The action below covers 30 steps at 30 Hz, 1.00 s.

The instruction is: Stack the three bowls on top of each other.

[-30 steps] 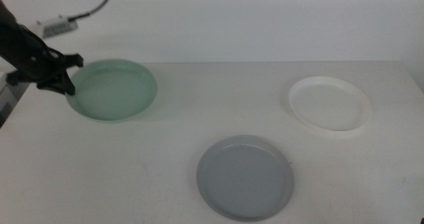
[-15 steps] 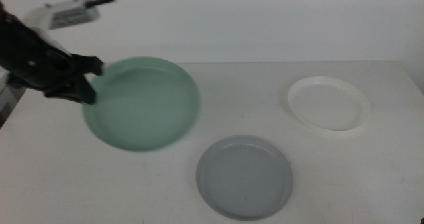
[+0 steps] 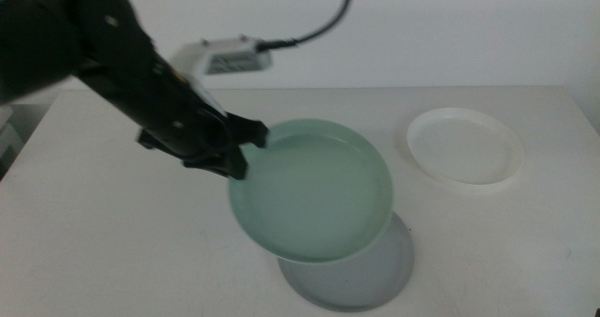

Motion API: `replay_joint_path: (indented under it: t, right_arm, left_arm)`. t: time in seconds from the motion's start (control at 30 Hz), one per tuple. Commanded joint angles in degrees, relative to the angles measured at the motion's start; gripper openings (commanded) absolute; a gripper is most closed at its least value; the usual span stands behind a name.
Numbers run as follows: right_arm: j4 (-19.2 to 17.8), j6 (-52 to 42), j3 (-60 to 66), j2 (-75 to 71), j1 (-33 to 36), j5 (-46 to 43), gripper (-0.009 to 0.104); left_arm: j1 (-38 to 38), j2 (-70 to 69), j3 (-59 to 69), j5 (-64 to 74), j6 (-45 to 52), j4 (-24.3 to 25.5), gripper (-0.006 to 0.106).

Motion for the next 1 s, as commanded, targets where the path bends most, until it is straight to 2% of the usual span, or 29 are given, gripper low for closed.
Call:
replay_joint_path:
  t: [0.0, 0.47, 0.6, 0.67, 0.7, 0.77, 0.83, 0.9, 0.97]
  right_arm:
    - [-0.4, -0.7, -0.3, -1.6, -0.4, -3.5, 0.056]
    - [-0.4, -0.7, -0.3, -1.6, -0.4, -3.5, 0.056]
    - [-0.4, -0.7, -0.3, -1.6, -0.4, -3.5, 0.056]
    - [-0.4, -0.7, -0.3, -1.6, -0.4, -3.5, 0.056]
    - [-0.4, -0.7, -0.3, -1.6, -0.4, -3.5, 0.056]
    - [-0.4, -0.7, -0.3, -1.6, -0.4, -3.5, 0.056]
    - [-0.4, -0.7, -0.3, -1.6, -0.4, -3.5, 0.056]
    - [-0.4, -0.7, -0.3, -1.6, -0.4, -3.5, 0.056]
    - [-0.4, -0.7, -0.3, -1.6, -0.4, -3.5, 0.056]
  left_arm:
    - [-1.9, -0.4, -1.5, -3.9, -1.1, -2.4, 0.000]
    - [-4.7, 11.0, -1.5, -9.9, -2.0, -7.1, 0.000]
    - [-4.7, 12.3, -1.5, -9.9, -1.7, -7.5, 0.007]
    - [-4.7, 12.8, -1.5, -9.9, -0.9, -8.0, 0.016]
    - [-4.7, 12.9, -1.5, -9.9, -0.4, -8.0, 0.031]
    - [-4.7, 12.7, -1.6, -9.8, 0.4, -8.1, 0.050]
    - [-4.6, 11.7, -2.3, -8.3, 2.2, -8.1, 0.074]
    - [-4.4, 9.7, -3.7, -5.5, 5.8, -8.0, 0.093]
    - [-4.0, 6.8, -5.0, -3.0, 10.5, -8.3, 0.106]
